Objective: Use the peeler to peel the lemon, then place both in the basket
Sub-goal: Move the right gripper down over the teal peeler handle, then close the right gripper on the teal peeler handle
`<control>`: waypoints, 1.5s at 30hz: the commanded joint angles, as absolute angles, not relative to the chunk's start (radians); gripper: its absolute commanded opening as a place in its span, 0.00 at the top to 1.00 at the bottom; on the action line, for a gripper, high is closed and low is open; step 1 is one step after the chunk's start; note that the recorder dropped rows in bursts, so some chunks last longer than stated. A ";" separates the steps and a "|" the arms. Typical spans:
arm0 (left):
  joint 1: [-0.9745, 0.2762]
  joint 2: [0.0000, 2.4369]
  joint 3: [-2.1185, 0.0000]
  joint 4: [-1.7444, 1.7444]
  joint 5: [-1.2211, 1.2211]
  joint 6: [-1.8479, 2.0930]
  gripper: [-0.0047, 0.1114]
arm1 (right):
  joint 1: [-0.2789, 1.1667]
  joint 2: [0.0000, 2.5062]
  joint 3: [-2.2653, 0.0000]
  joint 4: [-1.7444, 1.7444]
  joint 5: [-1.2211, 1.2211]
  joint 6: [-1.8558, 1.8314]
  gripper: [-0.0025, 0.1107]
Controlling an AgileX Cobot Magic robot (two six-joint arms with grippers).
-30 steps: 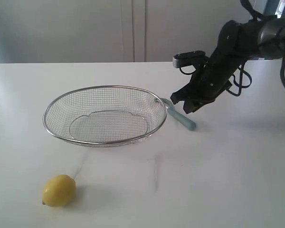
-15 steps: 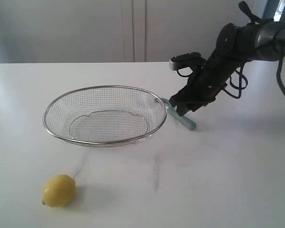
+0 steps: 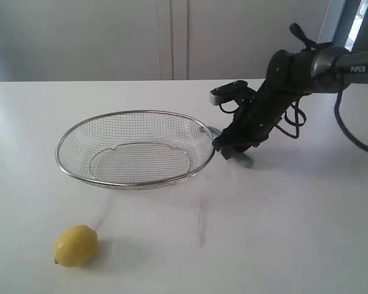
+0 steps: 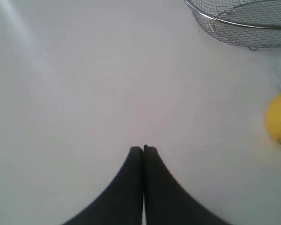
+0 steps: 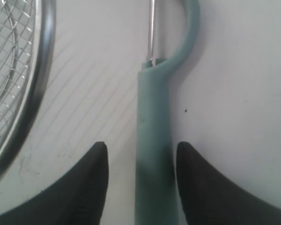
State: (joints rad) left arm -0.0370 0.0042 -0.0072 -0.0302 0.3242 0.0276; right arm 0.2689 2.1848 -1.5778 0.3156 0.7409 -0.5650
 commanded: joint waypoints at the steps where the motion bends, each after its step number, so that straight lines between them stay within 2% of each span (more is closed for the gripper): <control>1: -0.037 0.000 0.000 -0.037 0.333 0.027 0.96 | 0.269 2.195 -1.584 0.316 0.732 -0.574 0.59; 34: -0.037 0.000 0.000 -0.037 0.333 0.027 0.96 | 0.269 2.212 -1.584 0.292 0.736 -0.574 0.61; 38: -0.037 0.000 0.000 -0.037 0.333 0.027 0.96 | 0.269 2.212 -1.584 0.280 0.733 -0.572 0.69; 43: -0.037 0.000 0.000 -0.037 0.333 0.027 0.96 | 0.269 2.212 -1.584 0.269 0.736 -0.567 0.98; 45: -0.037 0.000 0.000 -0.037 0.333 0.027 0.96 | 0.269 2.212 -1.584 0.269 0.734 -0.567 0.98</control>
State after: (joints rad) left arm -0.0370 0.0042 -0.0072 -0.0302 0.3242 0.0276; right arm 0.2689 2.2086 -1.5815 0.2807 0.7369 -0.5675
